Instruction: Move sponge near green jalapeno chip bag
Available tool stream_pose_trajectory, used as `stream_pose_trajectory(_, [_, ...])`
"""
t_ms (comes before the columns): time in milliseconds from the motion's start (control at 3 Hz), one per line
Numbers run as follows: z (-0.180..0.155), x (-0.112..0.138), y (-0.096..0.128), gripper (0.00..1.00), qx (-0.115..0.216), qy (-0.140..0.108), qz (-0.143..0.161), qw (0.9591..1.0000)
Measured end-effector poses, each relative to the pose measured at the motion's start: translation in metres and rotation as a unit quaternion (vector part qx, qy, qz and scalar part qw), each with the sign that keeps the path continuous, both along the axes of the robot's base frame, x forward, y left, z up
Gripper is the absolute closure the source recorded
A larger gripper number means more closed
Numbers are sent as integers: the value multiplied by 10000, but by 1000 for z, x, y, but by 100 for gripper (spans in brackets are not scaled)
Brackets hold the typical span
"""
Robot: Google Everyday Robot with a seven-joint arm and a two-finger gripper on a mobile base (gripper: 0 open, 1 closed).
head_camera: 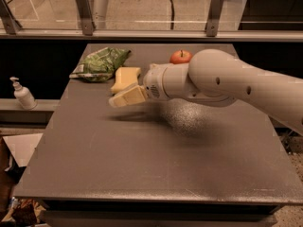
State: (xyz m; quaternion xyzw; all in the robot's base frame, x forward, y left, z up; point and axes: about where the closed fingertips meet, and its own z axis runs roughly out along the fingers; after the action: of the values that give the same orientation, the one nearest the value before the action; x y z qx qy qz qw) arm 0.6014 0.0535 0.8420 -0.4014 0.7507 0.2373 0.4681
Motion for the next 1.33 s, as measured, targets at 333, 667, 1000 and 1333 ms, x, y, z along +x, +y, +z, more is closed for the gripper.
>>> stream_pose_trajectory(333, [1, -15, -22, 0, 174, 18, 66, 9998])
stream_pose_trajectory(667, [2, -30, -59, 0, 294, -83, 152, 9994])
stream_pose_trajectory(1000, [2, -47, -102, 0, 388, -220, 209, 9988])
stream_pose_trajectory(1333, [6, -72, -142, 0, 423, -346, 333, 9979])
